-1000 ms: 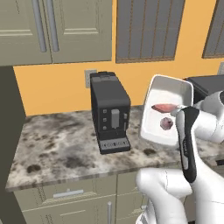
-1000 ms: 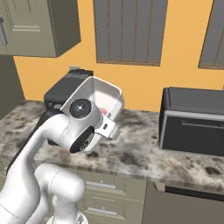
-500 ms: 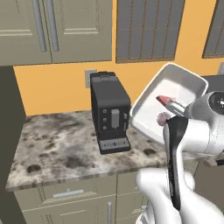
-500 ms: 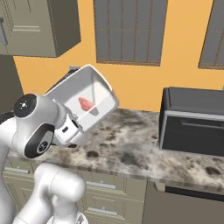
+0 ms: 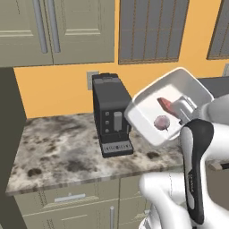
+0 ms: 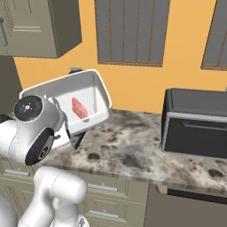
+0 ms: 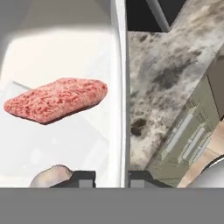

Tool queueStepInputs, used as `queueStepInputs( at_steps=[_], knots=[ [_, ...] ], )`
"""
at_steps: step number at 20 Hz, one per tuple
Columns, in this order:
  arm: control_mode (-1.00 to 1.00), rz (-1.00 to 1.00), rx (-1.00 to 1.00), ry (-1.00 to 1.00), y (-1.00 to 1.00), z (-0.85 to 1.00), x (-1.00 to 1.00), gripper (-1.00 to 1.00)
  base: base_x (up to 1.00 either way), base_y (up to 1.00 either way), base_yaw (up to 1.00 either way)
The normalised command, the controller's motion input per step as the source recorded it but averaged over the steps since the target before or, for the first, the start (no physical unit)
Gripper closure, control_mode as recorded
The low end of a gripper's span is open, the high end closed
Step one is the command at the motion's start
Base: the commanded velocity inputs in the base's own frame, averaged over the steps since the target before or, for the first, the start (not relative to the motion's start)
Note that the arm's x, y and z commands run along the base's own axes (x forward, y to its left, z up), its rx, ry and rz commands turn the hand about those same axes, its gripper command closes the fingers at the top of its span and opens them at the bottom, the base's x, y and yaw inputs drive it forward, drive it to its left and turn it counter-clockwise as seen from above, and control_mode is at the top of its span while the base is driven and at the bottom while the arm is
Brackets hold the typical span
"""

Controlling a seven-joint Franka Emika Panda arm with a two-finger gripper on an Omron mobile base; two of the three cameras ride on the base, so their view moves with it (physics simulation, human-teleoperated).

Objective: Place the tupperware on the second highest shelf of the fridge. Make space for the tupperware among the existing items by rearranging them on the shelves if needed. Close the fridge door when finished.

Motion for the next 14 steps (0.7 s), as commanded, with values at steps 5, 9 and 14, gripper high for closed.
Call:
queueStepInputs(
  at_steps=[5,9,14],
  knots=[
    [-1.00,-0.25,0.04,0.11,0.00,0.25,-0.33,1.00,0.00,0.00,0.00],
    [-1.00,-0.02,0.00,0.28,0.00,0.03,-0.09,1.00,0.00,0.00,0.00],
    [-1.00,0.03,0.01,0.09,0.03,0.00,-0.08,1.00,0.00,0.00,0.00]
  ],
)
